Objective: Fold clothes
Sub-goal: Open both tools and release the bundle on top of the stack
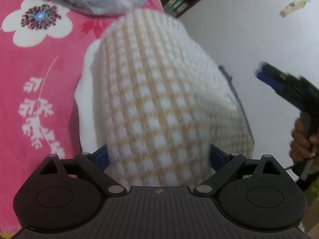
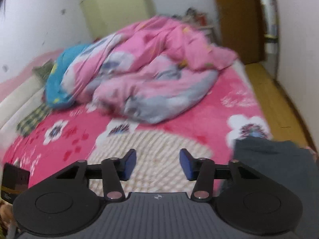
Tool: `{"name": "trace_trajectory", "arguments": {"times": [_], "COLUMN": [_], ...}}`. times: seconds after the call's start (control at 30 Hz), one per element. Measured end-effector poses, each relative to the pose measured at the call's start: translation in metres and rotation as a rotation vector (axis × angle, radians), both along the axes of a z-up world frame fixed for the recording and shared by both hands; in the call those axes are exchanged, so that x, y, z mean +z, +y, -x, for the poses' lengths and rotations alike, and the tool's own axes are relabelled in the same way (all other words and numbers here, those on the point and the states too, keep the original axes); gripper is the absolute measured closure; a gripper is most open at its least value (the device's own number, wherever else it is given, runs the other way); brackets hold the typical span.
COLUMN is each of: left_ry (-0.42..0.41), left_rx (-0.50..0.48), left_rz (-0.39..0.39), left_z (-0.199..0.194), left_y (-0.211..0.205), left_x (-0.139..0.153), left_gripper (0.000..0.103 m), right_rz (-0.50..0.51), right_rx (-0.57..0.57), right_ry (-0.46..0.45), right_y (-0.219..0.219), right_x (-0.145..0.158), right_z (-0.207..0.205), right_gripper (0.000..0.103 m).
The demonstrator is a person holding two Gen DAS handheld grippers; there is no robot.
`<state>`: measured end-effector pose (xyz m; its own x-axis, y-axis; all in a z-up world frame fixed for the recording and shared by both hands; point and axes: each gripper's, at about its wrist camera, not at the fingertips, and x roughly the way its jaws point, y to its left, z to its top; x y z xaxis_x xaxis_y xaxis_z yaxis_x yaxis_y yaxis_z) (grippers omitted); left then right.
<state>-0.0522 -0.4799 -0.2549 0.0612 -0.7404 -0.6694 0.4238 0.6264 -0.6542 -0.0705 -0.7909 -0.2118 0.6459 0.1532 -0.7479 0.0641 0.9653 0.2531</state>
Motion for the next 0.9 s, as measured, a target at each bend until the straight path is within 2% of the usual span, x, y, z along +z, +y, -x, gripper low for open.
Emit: {"name": "trace_trajectory", "arguments": {"times": [0.1,0.13,0.17,0.23,0.3,0.37,0.43,0.5,0.57,0.63,0.67,0.7,0.83,0.9], "left_ry": [0.005,-0.001,-0.014,-0.039,-0.029,-0.025,-0.029,-0.044,-0.057,-0.074,-0.09,-0.114,-0.201,-0.23], "left_rx": [-0.006,-0.012,-0.019,-0.035,-0.03,-0.027,-0.026,-0.03,-0.023,-0.01,-0.016,-0.026,-0.012,-0.007], "left_rz": [-0.004,-0.01,-0.017,-0.026,-0.043,-0.051,-0.056,-0.066,-0.077,-0.091,-0.107,-0.116,-0.094,-0.074], "left_z": [0.006,0.007,0.008,0.008,0.006,0.006,0.006,0.01,0.012,0.015,0.017,0.019,0.034,0.042], "left_y": [-0.002,-0.004,-0.006,-0.009,-0.008,-0.005,-0.002,-0.002,-0.004,-0.006,-0.008,-0.008,0.017,0.033], "left_x": [-0.006,-0.005,-0.002,0.005,0.008,0.01,0.014,0.018,0.017,0.017,0.018,0.023,0.048,0.061], "left_gripper": [0.007,0.008,0.008,0.008,0.008,0.008,0.008,0.008,0.008,0.009,0.009,0.01,0.009,0.009], "right_rz": [0.053,0.023,-0.001,-0.01,0.002,0.008,-0.002,-0.01,0.009,0.121,0.173,0.189,0.118,0.13], "right_rx": [0.046,0.004,-0.036,-0.081,-0.11,-0.091,-0.015,0.055,0.068,0.058,0.045,0.018,-0.161,-0.216], "right_ry": [0.007,0.01,0.017,-0.023,-0.068,-0.128,-0.172,-0.153,-0.043,0.091,0.104,0.102,0.016,0.026], "right_y": [0.018,0.014,0.011,0.006,0.004,0.008,0.02,0.033,0.05,0.067,0.075,0.081,0.085,0.11], "right_x": [-0.025,-0.04,-0.038,-0.016,0.009,0.036,0.056,0.055,0.029,-0.005,-0.009,-0.003,0.047,0.062], "right_z": [-0.015,-0.012,-0.01,-0.002,0.011,0.031,0.054,0.075,0.084,0.085,0.088,0.092,0.14,0.161], "right_gripper": [0.063,0.063,0.063,0.064,0.063,0.063,0.063,0.063,0.064,0.065,0.065,0.065,0.065,0.064]}}
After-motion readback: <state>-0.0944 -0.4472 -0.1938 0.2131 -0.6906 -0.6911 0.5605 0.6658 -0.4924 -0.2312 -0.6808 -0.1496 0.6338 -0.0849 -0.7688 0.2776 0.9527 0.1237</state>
